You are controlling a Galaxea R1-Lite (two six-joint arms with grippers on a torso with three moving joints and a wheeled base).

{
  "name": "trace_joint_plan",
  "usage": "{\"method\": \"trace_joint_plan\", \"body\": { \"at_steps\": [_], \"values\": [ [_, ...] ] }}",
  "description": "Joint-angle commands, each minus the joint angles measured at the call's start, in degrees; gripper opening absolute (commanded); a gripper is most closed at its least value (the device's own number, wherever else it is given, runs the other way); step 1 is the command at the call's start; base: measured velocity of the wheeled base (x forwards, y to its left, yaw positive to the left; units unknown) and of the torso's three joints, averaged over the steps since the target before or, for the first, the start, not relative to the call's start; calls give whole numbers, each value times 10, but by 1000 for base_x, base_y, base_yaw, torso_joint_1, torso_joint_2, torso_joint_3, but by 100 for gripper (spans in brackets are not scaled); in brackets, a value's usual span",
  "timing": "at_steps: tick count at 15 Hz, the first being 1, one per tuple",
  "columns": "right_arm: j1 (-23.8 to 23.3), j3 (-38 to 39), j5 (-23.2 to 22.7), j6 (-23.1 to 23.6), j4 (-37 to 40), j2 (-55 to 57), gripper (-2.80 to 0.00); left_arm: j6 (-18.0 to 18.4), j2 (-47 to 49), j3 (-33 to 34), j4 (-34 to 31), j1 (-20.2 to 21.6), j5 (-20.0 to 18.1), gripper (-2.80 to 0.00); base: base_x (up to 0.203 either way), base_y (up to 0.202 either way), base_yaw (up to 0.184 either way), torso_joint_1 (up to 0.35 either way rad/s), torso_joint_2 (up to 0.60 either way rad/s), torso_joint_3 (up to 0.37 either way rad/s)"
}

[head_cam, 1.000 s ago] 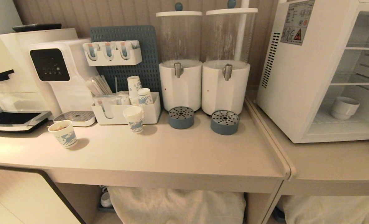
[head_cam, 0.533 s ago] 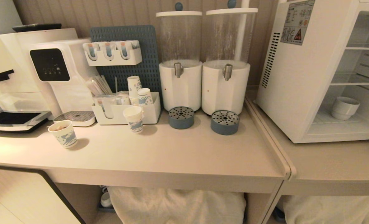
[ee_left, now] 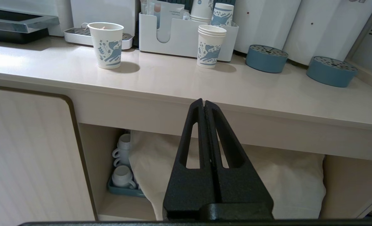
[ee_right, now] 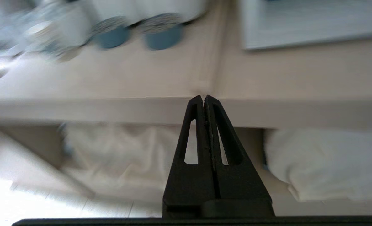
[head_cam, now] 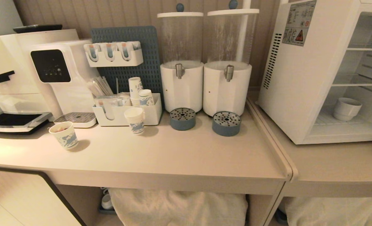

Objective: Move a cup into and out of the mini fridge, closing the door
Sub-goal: Close the freezer door

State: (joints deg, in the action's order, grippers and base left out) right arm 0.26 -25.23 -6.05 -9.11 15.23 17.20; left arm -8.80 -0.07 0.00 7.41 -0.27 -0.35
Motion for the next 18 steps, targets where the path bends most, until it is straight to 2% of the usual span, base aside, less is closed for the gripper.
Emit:
{"method": "trace_joint_plan", "body": {
  "at_steps": [1,4,7,11,14,16,17,18],
  "values": [
    [9,56,54,-19,-89,-49,-280,-1,-2,23,1,0,0,-280,0,0,0,0,0,0],
    [8,155,109,3,-239,-69,-280,-1,-2,23,1,0,0,-280,0,0,0,0,0,0],
    [3,223,138,43,-291,-99,-280,-1,-2,23,1,0,0,-280,0,0,0,0,0,0],
    [3,251,158,56,-281,-149,-280,-1,-2,23,1,0,0,-280,0,0,0,0,0,0],
    [2,253,153,38,-244,-172,-280,-1,-2,23,1,0,0,-280,0,0,0,0,0,0],
    [2,253,97,26,-231,-172,-280,-1,-2,23,1,0,0,-280,0,0,0,0,0,0],
    [2,253,73,23,-200,-173,-280,-1,-2,23,1,0,0,-280,0,0,0,0,0,0],
    [2,248,69,27,-165,-172,-280,-1,-2,23,1,0,0,-280,0,0,0,0,0,0]
  ]
}}
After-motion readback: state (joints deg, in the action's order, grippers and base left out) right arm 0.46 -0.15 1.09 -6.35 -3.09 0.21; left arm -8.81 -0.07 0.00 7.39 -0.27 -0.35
